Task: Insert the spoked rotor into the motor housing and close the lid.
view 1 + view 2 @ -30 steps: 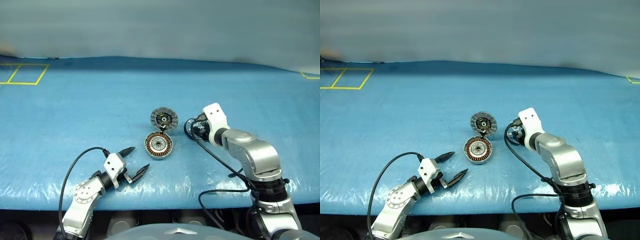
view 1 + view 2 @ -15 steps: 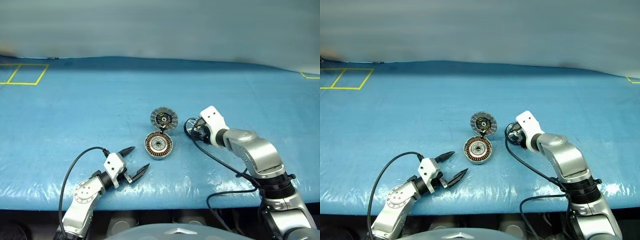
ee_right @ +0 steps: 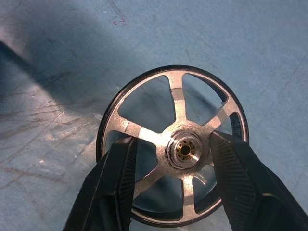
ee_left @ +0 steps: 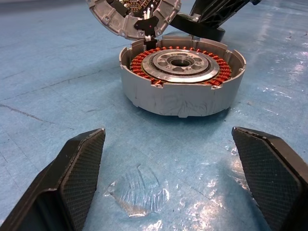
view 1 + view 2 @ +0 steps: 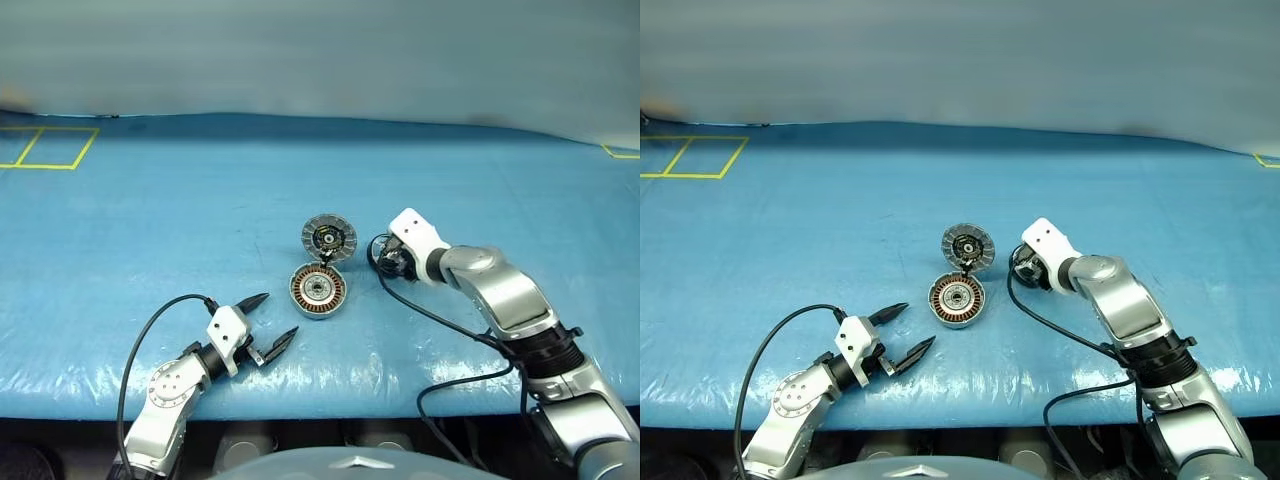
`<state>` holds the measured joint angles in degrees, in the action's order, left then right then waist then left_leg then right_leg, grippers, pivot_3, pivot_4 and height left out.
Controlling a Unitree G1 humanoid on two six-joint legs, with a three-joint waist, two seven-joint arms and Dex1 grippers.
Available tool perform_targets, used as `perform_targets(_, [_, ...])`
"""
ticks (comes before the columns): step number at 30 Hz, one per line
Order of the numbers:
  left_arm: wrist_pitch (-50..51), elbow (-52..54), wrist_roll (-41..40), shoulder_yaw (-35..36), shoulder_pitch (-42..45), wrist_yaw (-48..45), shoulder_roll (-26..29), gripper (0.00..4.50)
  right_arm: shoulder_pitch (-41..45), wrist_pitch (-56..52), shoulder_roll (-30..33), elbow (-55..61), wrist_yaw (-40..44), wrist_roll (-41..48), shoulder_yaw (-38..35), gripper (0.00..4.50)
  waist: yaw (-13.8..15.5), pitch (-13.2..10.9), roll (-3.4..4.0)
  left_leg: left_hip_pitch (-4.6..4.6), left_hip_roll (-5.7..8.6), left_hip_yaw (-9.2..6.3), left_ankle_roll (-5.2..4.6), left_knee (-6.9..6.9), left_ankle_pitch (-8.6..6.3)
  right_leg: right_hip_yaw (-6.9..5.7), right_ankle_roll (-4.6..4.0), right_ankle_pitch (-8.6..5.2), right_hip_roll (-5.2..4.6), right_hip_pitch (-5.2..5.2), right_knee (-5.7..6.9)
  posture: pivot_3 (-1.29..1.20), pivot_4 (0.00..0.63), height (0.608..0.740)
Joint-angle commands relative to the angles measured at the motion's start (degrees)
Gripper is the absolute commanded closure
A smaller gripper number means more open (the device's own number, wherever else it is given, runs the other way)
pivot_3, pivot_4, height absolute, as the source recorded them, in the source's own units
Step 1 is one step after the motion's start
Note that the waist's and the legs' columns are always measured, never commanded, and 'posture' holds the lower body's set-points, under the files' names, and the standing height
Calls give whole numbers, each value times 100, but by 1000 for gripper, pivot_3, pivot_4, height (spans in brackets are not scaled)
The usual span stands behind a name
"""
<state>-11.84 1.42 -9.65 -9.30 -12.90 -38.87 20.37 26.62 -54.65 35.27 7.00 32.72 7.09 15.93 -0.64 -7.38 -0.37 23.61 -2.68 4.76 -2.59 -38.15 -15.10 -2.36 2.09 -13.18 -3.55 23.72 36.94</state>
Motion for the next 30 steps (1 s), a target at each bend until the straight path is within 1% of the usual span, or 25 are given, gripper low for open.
perform_targets(1, [-97, 110, -41, 35, 12, 0, -29, 0, 168, 141, 60, -181, 165, -32, -63, 2055, 0, 0, 0, 0, 0, 0, 0, 0, 0, 0, 0, 0, 0, 0, 0, 0, 150, 740])
perform_targets(4, [-110, 100, -40, 36, 15, 7, -36, 0, 229, 188, 72, -361, 241, -86, -30, 2055, 0, 0, 0, 0, 0, 0, 0, -1, 0, 1, 1, 1, 0, 0, 0, 0, 150, 740])
perform_targets(7, [-121, 91, -39, 40, 10, 21, -47, 0, 259, 237, 57, -456, 268, -142, -6, 2605, -3, 2, -2, -1, 0, 1, 0, -2, 0, 1, 1, 1, -1, -2, 0, 0, 150, 740])
perform_targets(8, [-125, 90, -38, 40, 7, 25, -51, 0, 263, 252, 58, -473, 282, -163, 11, 2732, -4, 2, -4, -4, -1, 1, 0, -4, 0, 0, 1, 1, 0, -5, 0, 0, 150, 740])
perform_targets(9, [-126, 86, -37, 40, 7, 28, -55, 0, 271, 255, 58, -493, 313, -176, 28, 2761, -3, 2, -3, -4, -1, 1, 0, -5, 0, 0, 0, 1, 0, -5, 0, 0, 150, 740])
perform_targets(16, [-151, 55, -28, 48, 25, 22, -61, 0, 223, 197, 82, -493, 553, -257, 155, 2771, -1, 4, -6, -4, -1, 0, 0, -8, 0, 1, -1, 2, -1, -7, 1, 0, 150, 740])
perform_targets(22, [-165, 69, -25, 56, -1, 23, -51, 0, -26, 78, 103, -92, 500, -326, 153, 2772, 7, 5, -8, -3, -2, -3, -1, -6, 0, -1, -2, 2, -1, -7, 1, 0, 150, 740])
perform_targets(27, [-155, 96, -47, 87, -10, 33, -42, 0, -244, -129, 186, 858, 282, -385, -114, 2773, 7, 5, -7, -1, -1, -3, -1, -6, -1, -2, -2, 1, -3, -4, 1, 0, 150, 740])
perform_targets(30, [-147, 99, -65, 102, -7, 31, -37, 0, -365, -365, 362, 1515, 292, -330, -278, 2783, 5, 2, -3, 2, -1, -2, -1, -6, -1, -2, -2, 1, -4, 0, 1, 0, 150, 740])
